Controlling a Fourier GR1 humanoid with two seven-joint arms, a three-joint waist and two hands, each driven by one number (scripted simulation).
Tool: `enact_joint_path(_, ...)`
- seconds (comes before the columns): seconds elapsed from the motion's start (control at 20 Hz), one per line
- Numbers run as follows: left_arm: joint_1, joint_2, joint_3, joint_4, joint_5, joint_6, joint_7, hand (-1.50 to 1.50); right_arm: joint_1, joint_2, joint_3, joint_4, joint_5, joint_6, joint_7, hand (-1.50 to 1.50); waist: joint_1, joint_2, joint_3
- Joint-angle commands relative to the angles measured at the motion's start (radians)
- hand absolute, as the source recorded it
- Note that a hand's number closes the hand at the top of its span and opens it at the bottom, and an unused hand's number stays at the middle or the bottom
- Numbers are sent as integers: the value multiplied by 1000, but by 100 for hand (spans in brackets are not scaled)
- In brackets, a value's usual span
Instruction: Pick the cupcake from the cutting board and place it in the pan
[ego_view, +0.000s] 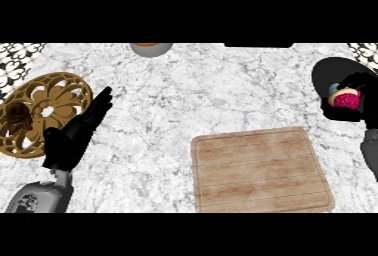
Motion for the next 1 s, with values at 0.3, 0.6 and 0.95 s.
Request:
enact_joint_path(0.3,-51,-20,-2,35,-14,-21,-17,0,-247,-39,-158,588,-14,-143,-345,150,31,15,3)
enact_joint_path(0.6,-21,-8,1,22,-9,-43,-21,0,-326,-136,-227,717,-52,-92,-453,150,46,20,4)
enact_joint_path(0.95,-53,-31,-10,50,-34,-29,-35,0,-341,-130,-255,798,-56,-137,-521,150,54,29,5)
